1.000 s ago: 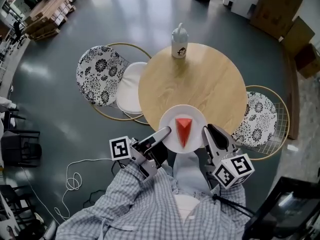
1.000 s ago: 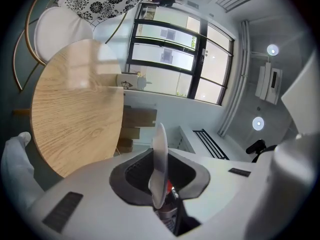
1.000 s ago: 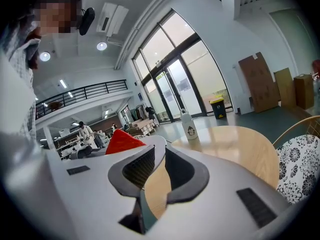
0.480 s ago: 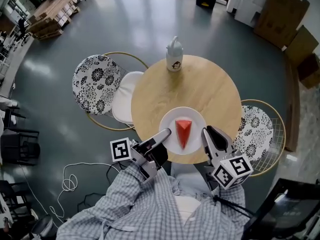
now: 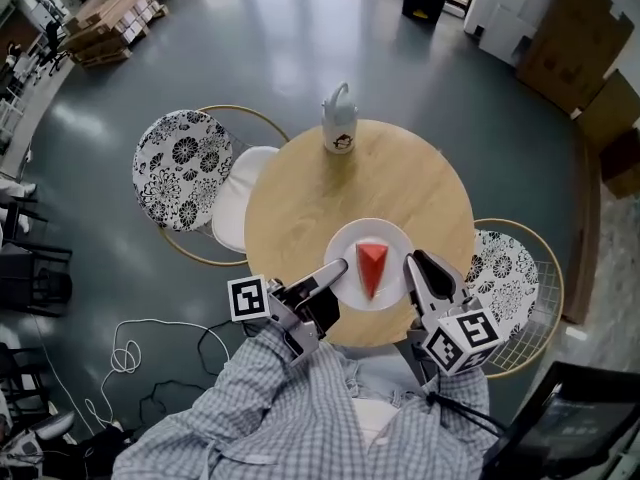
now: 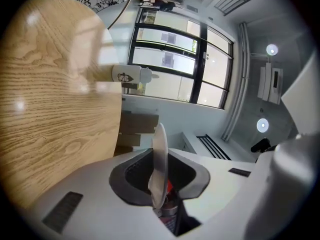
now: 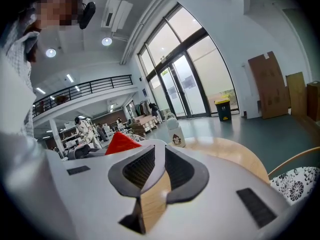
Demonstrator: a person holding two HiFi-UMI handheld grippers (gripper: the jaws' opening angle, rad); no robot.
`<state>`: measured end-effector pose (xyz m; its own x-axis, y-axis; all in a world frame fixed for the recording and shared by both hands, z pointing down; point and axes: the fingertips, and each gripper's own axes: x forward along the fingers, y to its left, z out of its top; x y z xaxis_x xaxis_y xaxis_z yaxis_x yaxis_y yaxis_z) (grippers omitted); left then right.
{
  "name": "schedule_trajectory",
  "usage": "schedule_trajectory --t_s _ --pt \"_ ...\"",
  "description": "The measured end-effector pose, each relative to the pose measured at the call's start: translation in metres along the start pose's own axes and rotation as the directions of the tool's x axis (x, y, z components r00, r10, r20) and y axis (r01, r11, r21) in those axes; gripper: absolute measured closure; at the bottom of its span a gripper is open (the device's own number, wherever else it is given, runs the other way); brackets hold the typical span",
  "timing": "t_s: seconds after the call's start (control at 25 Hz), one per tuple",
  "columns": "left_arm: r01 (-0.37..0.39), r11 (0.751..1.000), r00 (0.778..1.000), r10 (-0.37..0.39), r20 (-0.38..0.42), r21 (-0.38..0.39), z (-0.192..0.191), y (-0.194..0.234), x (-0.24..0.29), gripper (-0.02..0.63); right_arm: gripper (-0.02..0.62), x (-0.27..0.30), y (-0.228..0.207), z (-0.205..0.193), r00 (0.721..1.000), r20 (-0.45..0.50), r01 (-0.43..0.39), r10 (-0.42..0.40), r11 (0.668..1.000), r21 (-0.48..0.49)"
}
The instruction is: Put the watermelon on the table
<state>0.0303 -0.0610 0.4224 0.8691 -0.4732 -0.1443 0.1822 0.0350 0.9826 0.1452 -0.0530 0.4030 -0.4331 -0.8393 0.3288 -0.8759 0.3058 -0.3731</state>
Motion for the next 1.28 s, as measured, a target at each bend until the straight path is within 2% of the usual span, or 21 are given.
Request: schedule_trajectory --t_s 0.32,0.48,0.56,0.76,1.04,1.28 --pt "-0.011 1.0 0.999 0.011 0.046 -0.003 0.017 0.016 0.017 0.545 0.525 0.01 -0.033 -0.006 0.999 -0.043 0.012 -0.01 0.999 0.05" --pt "-0.017 1.0 0.999 0.016 0.048 0.012 0.026 0.02 0.024 0.545 0.525 0.018 -0.042 -0.012 0.998 -0.051 -0.034 0.046 0.973 0.228" --pt "-0.021 1.0 0.999 0.021 0.043 0.015 0.028 0.023 0.027 0.545 0.525 0.021 -0.043 -0.016 0.996 -0.056 -0.054 0.072 0.96 0.273" --pt "-0.049 0.999 0.998 0.049 0.041 0.013 0.032 0.032 0.034 0.545 0.525 0.029 -0.05 -0.025 0.993 -0.108 -0.034 0.057 0.978 0.206" --pt "-0.102 0.995 0.994 0.101 0.043 0.016 0.045 0.059 0.038 0.545 0.525 0.048 -0.069 -0.045 0.992 -0.117 -0.026 0.053 0.975 0.22" --pt "-0.134 0.991 0.99 0.135 0.051 -0.014 0.058 0.087 0.045 0.546 0.526 0.067 -0.087 -0.062 0.989 -0.142 -0.007 0.043 0.968 0.25"
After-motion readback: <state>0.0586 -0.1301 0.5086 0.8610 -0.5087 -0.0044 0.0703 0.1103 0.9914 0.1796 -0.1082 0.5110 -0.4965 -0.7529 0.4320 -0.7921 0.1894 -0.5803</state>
